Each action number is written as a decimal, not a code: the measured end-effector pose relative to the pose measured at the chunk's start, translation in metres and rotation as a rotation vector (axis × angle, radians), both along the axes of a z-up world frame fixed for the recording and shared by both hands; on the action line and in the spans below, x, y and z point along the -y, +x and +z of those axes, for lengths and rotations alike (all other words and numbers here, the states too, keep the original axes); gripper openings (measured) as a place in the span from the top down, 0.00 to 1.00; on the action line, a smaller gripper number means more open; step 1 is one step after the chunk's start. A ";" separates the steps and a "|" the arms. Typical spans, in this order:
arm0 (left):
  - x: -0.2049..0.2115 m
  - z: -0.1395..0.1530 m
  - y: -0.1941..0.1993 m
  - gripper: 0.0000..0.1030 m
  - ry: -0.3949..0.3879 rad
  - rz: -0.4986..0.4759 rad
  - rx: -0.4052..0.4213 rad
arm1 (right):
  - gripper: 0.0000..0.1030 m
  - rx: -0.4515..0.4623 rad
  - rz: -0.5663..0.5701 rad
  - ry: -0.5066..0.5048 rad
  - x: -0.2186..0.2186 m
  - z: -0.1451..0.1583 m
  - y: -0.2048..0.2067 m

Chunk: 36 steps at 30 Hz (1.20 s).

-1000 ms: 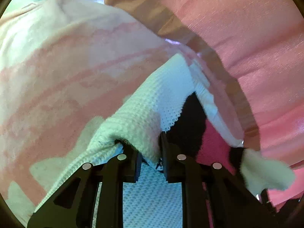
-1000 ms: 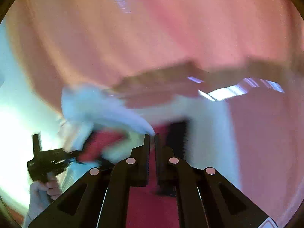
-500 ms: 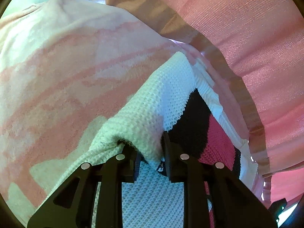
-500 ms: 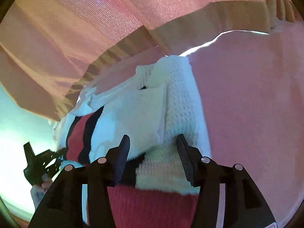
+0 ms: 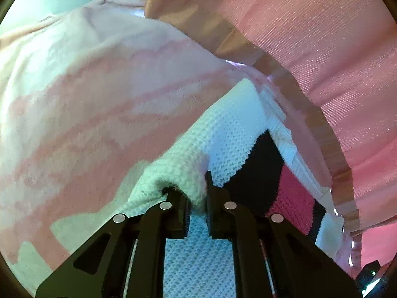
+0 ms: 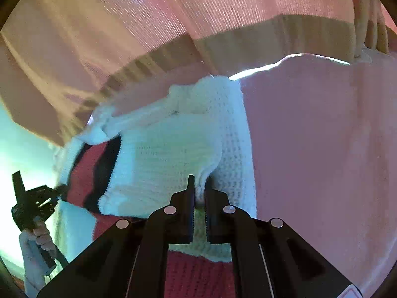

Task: Fold small clothes

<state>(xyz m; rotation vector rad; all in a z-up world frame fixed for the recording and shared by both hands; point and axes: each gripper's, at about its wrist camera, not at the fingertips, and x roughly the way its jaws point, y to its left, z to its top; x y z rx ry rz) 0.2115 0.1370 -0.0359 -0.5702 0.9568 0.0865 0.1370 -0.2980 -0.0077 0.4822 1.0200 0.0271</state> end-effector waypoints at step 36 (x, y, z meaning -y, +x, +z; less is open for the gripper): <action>0.002 0.016 0.005 0.79 -0.049 -0.084 -0.073 | 0.84 0.009 -0.002 0.137 0.018 0.003 -0.018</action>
